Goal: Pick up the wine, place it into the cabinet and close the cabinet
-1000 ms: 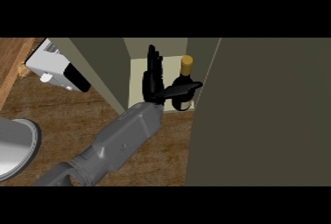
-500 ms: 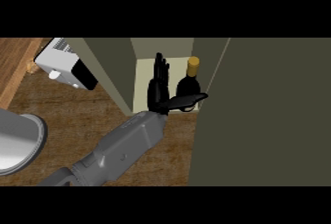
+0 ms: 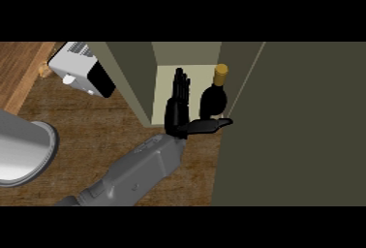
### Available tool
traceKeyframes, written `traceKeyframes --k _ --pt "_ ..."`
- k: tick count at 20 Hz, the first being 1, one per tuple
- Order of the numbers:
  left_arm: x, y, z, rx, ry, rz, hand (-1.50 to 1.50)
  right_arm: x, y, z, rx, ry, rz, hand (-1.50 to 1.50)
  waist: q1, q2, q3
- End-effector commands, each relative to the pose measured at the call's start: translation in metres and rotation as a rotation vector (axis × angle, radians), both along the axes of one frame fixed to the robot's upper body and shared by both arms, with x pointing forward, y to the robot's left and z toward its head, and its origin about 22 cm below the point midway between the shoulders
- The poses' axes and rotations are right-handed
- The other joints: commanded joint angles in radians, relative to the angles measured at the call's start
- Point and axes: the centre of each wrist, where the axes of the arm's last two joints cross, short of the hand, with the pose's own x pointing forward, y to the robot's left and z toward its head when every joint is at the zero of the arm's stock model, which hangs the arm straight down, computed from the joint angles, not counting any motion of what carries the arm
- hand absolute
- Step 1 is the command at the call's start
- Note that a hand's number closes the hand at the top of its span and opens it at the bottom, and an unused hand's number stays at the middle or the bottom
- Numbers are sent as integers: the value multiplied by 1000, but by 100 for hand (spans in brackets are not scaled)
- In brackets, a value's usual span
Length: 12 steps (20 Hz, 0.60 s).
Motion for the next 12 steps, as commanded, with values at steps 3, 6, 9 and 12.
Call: traceKeyframes --k 3,6,9,12 --pt "-26 -3 -5 6 -36 -9 -150 -10 -5 6 -18 -11 -33 -150 18 -5 0" --pt "-36 20 -4 11 -43 -39 -150 2 0 8 -17 3 -31 -150 24 -5 0" --pt "-41 34 -6 0 -56 -115 -150 -1 -2 -2 -2 2 -25 -150 21 -5 0" --pt "-66 21 4 2 -72 -151 -150 1 4 12 -8 -12 -61 -150 23 -6 0"
